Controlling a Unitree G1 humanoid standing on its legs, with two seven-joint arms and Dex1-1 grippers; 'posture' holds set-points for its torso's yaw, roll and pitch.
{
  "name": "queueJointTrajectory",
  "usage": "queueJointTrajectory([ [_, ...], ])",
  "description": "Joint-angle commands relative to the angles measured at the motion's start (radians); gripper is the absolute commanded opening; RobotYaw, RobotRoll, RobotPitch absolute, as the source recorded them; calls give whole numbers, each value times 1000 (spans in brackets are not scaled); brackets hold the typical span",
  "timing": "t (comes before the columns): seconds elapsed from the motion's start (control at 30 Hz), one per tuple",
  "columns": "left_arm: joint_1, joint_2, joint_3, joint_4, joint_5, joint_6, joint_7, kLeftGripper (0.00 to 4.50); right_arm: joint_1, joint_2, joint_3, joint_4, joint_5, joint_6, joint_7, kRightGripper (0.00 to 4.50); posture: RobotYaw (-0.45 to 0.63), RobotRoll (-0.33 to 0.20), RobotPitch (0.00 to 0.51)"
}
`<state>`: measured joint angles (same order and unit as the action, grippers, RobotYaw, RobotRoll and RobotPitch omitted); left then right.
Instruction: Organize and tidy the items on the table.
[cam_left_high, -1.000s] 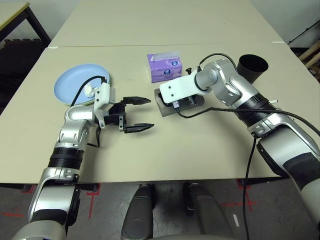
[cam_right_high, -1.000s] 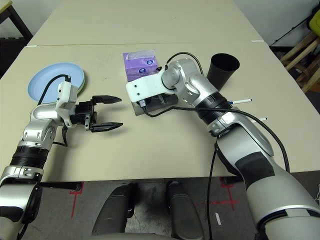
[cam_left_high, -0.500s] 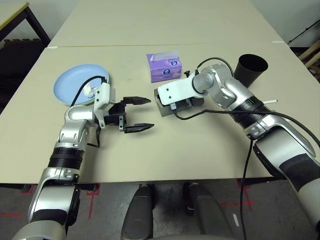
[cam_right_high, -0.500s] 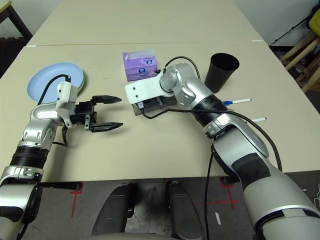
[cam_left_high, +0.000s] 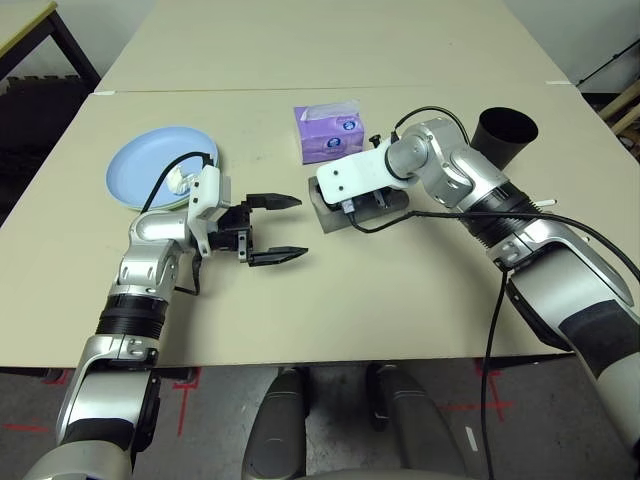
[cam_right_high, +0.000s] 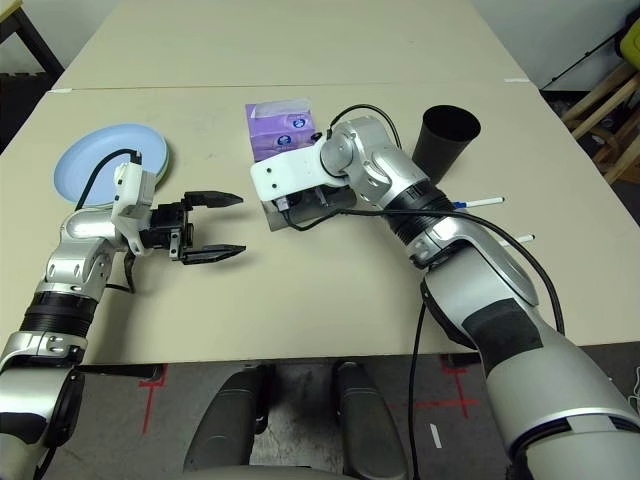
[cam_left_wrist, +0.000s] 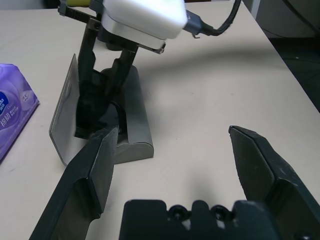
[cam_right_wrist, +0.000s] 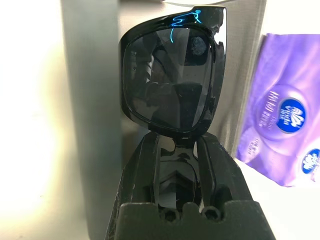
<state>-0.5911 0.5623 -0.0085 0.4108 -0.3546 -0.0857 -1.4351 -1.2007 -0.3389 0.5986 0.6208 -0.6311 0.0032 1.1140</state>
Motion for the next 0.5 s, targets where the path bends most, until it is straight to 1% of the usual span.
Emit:
queueJointTrajectory([
  [0.03,9,9,-3,-2,2,-7,-7,4500,21,-4,15,-32,6,-6,32,1128,143,0,210],
  [0.27,13,7,-4,-8,2,-6,-3,4500,23,2,14,-44,10,30,74,1128,143,0,210],
  [0.5,9,2,-7,-8,5,-13,1,4500,-9,28,12,18,19,61,93,1128,151,0,207],
])
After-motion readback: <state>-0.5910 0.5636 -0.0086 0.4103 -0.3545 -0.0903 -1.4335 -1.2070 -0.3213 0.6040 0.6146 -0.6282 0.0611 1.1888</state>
